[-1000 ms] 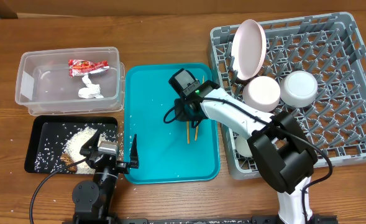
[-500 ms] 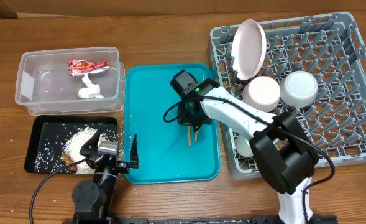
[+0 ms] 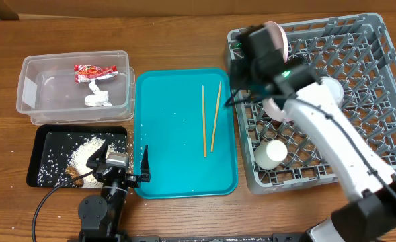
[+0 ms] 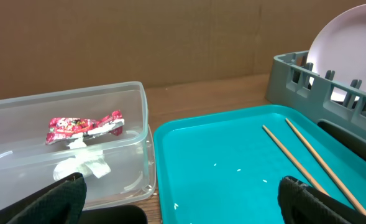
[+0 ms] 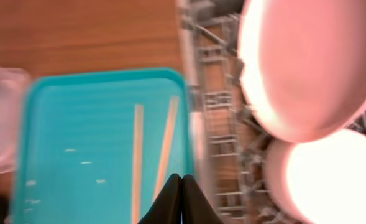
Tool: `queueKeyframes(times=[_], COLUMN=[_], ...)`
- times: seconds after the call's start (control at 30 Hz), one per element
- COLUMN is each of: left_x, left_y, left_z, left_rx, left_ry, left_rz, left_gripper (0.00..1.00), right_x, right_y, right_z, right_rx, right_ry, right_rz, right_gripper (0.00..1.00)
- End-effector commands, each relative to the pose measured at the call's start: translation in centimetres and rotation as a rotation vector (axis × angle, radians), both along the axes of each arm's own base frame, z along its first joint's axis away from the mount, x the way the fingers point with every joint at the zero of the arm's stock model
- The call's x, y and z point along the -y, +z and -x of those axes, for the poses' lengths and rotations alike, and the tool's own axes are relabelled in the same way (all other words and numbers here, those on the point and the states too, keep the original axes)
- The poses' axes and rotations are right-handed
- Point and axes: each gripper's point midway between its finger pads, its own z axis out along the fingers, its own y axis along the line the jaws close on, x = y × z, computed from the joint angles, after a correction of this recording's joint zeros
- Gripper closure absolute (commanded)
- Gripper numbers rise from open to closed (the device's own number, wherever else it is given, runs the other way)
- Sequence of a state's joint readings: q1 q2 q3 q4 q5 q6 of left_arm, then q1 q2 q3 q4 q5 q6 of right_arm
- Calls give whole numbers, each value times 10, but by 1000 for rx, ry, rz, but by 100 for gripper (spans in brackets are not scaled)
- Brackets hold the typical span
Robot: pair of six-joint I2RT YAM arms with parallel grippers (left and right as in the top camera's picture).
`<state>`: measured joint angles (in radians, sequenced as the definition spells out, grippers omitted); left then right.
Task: Sort waste into correct bins and load items into the dishwasher
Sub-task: 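Move the right gripper down to the chopsticks on the teal tray, then grasp one chopstick and drop it into the dish rack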
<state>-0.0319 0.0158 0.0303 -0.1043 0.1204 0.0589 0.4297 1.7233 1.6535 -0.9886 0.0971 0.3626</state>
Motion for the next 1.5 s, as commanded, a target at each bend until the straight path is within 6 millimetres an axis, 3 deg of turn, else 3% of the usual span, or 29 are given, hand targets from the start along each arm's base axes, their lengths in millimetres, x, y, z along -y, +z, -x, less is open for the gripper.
queueKeyframes(times=[0.0, 0.07, 0.1, 0.27, 0.5, 0.67, 0.77, 0.93, 1.03, 1.13, 1.23, 1.37, 1.47], left_x=[-1, -1, -1, -1, -1, -1, -1, -1, -1, -1, -1, -1, -1], left_y=[-1, -1, -1, -1, -1, -1, -1, -1, -1, -1, -1, -1, -1], left_z=[0, 0, 0, 0, 0, 0, 0, 0, 0, 0, 0, 0, 0], left_rx=[7, 7, 7, 7, 7, 7, 7, 7, 7, 7, 7, 7, 7], left_ry=[2, 2, 2, 2, 2, 2, 2, 2, 2, 2, 2, 2, 2], left_rz=[-8, -8, -8, -8, -8, -8, -8, -8, -8, -8, -8, -8, -8], left_gripper=[0, 0, 0, 0, 0, 0, 0, 0, 0, 0, 0, 0, 0], right_x=[-40, -67, -75, -91, -98, -97, -105, -108, -107, -97, -90, -79, -58], right_y=[-15, -13, -16, -65, -138, -184, -204, -223, -217, -193, -152, -73, -24], right_z=[19, 34, 37, 36, 25, 30, 41, 58, 58, 50, 36, 15, 1], right_rx=[-123, -168, -181, -167, -234, -345, -427, -493, -494, -450, -362, -171, -25], right_ry=[212, 261, 239, 72, -46, -62, -40, -23, -24, -47, -38, 52, 119], right_rz=[-177, -269, -265, -77, 5, 12, -12, 17, 21, 52, 79, 102, 155], right_gripper=[91, 72, 69, 45, 42, 46, 55, 90, 96, 96, 96, 96, 96])
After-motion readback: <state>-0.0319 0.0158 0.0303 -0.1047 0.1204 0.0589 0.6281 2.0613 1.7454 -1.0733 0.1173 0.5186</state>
